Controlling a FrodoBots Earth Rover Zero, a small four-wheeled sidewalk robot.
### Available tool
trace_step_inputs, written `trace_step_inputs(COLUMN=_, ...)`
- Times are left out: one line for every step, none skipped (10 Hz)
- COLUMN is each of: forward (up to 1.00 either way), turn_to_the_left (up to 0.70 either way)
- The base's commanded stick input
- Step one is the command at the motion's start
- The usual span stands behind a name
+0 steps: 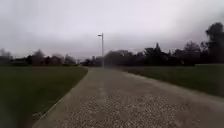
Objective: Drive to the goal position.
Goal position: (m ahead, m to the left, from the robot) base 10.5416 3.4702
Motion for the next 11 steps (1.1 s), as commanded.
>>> trace_step_inputs(forward=0.85, turn_to_the_left=0.0)
trace_step_inputs(forward=0.85, turn_to_the_left=0.0)
trace_step_inputs(forward=0.85, turn_to_the_left=-0.01)
trace_step_inputs(forward=0.85, turn_to_the_left=-0.02)
trace_step_inputs(forward=0.85, turn_to_the_left=-0.06)
trace_step_inputs(forward=0.85, turn_to_the_left=-0.1)
trace_step_inputs(forward=0.85, turn_to_the_left=0.0)
trace_step_inputs(forward=0.85, turn_to_the_left=0.0)
trace_step_inputs(forward=0.85, turn_to_the_left=0.0)
trace_step_inputs(forward=0.85, turn_to_the_left=0.0)
trace_step_inputs(forward=0.85, turn_to_the_left=0.0)
